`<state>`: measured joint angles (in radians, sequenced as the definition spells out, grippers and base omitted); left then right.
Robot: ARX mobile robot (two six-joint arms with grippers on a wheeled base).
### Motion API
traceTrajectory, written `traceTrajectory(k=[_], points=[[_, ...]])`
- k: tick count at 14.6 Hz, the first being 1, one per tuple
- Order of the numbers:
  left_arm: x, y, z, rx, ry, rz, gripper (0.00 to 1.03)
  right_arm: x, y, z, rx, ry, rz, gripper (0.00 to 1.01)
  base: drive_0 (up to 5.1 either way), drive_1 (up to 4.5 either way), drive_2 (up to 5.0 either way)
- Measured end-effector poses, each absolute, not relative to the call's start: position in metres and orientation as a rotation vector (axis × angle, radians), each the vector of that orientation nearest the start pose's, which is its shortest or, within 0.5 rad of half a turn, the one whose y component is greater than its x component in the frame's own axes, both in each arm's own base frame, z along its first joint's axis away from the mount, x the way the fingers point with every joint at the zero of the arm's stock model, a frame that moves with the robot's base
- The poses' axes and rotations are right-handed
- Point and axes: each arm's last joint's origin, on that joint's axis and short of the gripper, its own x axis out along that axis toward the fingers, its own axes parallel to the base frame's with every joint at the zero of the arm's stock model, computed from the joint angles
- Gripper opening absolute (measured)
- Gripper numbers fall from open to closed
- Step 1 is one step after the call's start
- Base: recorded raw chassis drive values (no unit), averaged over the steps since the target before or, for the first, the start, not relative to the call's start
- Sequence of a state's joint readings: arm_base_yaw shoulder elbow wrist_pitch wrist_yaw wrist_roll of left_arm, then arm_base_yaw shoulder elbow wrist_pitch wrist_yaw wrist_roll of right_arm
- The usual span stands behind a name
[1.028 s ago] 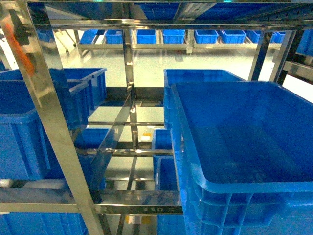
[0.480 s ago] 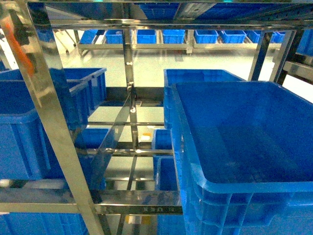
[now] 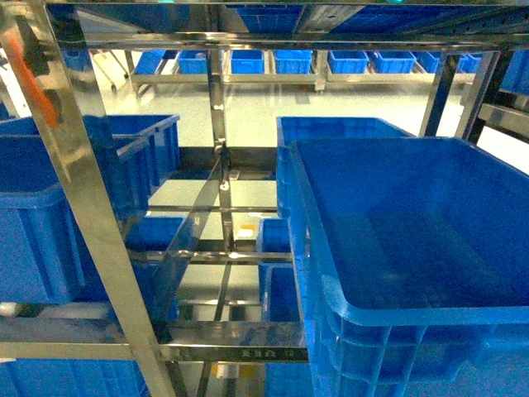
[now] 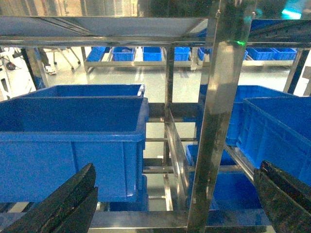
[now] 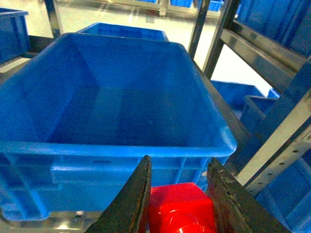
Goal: Pick red block from blue box to shelf
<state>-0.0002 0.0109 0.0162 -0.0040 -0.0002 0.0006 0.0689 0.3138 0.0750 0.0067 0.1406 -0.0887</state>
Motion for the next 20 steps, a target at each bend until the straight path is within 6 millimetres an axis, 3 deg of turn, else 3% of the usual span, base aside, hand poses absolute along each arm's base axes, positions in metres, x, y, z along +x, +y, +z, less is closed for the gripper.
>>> traceTrajectory(k=[1, 5, 6, 7, 9, 11, 12, 13, 16, 18, 19, 20], points=[[0.097, 0.0, 0.168, 0.0, -0.001, 0.0, 0.98, 0.125, 0.005, 0.165, -0.132, 0.208, -0.055, 0.28, 0.0, 0.0, 0.0], [0.097, 0.0, 0.168, 0.001, -0.001, 0.0, 0.98, 0.218, 0.017, 0.173, -0.138, 0.133, 0.001, 0.28, 0.0, 0.0, 0.0], [0.097, 0.0, 0.168, 0.001, -0.001, 0.0, 0.98, 0.249, 0.022, 0.169, -0.132, 0.177, 0.022, 0.32, 0.0, 0.0, 0.0], [0.097, 0.0, 0.168, 0.001, -0.001, 0.0, 0.98, 0.272, 0.027, 0.158, -0.147, 0.215, 0.023, 0.45, 0.0, 0.0, 0.0], [0.097, 0.0, 0.168, 0.001, -0.001, 0.0, 0.98, 0.275, 0.03, 0.148, -0.15, 0.22, 0.02, 0.69, 0.0, 0.0, 0.0], [0.097, 0.0, 0.168, 0.001, -0.001, 0.0, 0.98, 0.263, 0.027, 0.171, -0.142, 0.132, -0.02, 0.92, 0.0, 0.0, 0.0], [0.097, 0.0, 0.168, 0.001, -0.001, 0.0, 0.98, 0.245, 0.026, 0.174, -0.142, 0.132, -0.037, 1.0, 0.0, 0.0, 0.0], [0.097, 0.0, 0.168, 0.0, -0.001, 0.0, 0.98, 0.227, 0.024, 0.173, -0.09, 0.054, -0.011, 0.89, 0.0, 0.0, 0.0], [0.097, 0.0, 0.168, 0.0, -0.001, 0.0, 0.98, 0.201, 0.015, 0.173, -0.022, 0.0, -0.006, 0.54, 0.0, 0.0, 0.0], [0.097, 0.0, 0.168, 0.001, -0.001, 0.0, 0.98, 0.18, 0.008, 0.157, -0.012, 0.045, 0.011, 0.23, 0.0, 0.0, 0.0], [0.097, 0.0, 0.168, 0.001, -0.002, 0.001, 0.98, 0.174, 0.0, 0.162, -0.005, 0.018, -0.011, 0.08, 0.0, 0.0, 0.0], [0.097, 0.0, 0.168, 0.001, -0.001, 0.0, 0.98, 0.167, -0.001, 0.164, 0.0, 0.004, -0.014, 0.02, 0.0, 0.0, 0.0]])
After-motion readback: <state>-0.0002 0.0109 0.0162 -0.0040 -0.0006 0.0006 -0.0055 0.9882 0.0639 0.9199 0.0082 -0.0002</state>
